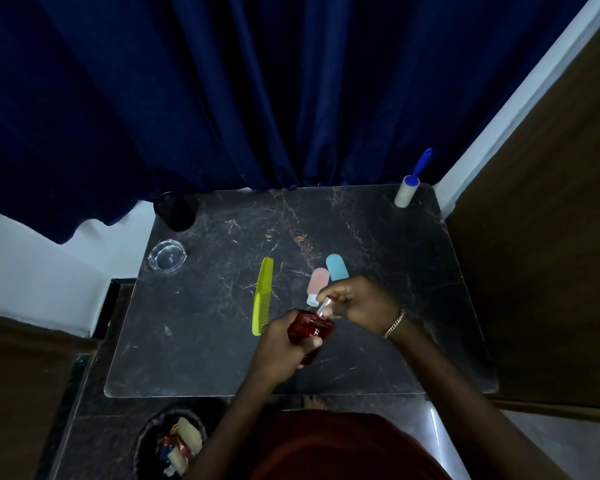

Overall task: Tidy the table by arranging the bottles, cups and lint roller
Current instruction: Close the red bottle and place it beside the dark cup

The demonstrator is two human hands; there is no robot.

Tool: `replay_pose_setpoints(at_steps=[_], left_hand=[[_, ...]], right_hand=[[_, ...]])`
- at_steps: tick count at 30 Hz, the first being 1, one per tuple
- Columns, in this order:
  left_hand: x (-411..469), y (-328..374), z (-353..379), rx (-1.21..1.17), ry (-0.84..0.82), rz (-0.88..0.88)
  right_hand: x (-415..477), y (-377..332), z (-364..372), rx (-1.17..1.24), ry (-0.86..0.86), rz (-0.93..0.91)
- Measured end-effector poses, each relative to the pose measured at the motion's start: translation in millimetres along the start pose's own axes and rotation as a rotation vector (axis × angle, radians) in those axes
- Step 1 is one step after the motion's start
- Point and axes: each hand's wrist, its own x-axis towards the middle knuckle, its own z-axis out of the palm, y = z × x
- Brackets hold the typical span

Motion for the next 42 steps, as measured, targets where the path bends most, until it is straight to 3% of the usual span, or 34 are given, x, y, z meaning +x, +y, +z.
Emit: replay_pose_setpoints(at_steps=[6,17,26,34,42], left_hand=[[1,-3,-2,-0.075,0.005,-0.011],[9,-4,-22,-0.345,0.044,0.021],[25,-20,-49,-0.586,0.001,-0.113],[54,-28,-72,-0.517,0.01,-0.09],[101,-29,-111,-0.247,0.243,0.041]], right_hand=[[10,-1,5,-0.106,0.015,-0.022],[11,15,31,0.252,0.027,0.008],[27,13,77,0.355,0.024,0.091],[75,-3,87,0.312,0.038,0.103],[144,-20,101,0.186,0.078,0.143]])
